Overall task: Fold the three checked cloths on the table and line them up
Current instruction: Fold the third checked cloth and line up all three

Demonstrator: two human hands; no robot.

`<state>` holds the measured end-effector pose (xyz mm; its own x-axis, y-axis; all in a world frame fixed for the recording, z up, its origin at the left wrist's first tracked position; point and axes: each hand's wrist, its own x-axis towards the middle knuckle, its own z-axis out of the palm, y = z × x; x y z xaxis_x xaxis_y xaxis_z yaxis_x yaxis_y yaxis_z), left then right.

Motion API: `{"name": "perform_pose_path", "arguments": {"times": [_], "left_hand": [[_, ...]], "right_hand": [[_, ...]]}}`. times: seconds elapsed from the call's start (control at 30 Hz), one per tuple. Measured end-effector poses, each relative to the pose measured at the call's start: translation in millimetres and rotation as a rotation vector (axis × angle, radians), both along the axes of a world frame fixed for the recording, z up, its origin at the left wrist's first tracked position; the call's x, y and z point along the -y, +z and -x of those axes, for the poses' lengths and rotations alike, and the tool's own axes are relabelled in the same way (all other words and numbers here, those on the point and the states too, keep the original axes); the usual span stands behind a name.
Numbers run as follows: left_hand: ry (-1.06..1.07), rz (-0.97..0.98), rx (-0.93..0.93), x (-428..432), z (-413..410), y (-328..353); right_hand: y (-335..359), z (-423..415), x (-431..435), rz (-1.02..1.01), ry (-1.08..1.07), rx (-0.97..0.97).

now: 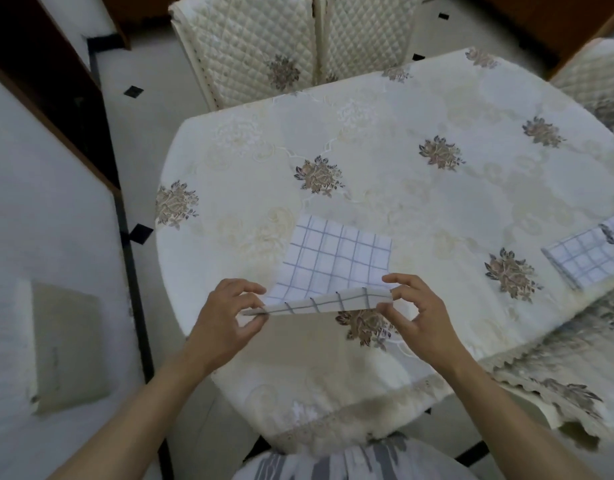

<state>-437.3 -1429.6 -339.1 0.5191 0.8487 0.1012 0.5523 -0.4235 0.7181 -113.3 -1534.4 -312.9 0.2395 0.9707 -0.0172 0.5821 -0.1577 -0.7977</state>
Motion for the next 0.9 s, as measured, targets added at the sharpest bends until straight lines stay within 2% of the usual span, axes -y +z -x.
{"name": "perform_pose_path", "arguments": {"times": [0.17, 0.27, 0.37, 0.5, 0.9], "left_hand": [[-0.013, 0.024, -0.058, 22.7, -13.9, 1.7], [0.003, 0.057, -0.1, 34.7, -20.6, 2.3], [-0.003, 0.08, -0.097, 40.0, -25.2, 5.3], [0.0, 0.107, -0.094, 36.6, -30.6, 10.8], [0.021, 0.153, -0.11, 14.9, -37.6, 23.2]], "right_hand": [[-22.5, -21.3, 30.6, 0.032, 0.095, 0.032], [-41.6, -30.5, 46.5, 0.087, 0.16, 0.121], [-61.6, -34.7, 48.9, 0.211, 0.119, 0.196], [-77.7, -37.3, 38.8, 0.277, 0.094, 0.252], [-92.0, -36.6, 21.5, 0.319, 0.064, 0.313]]}}
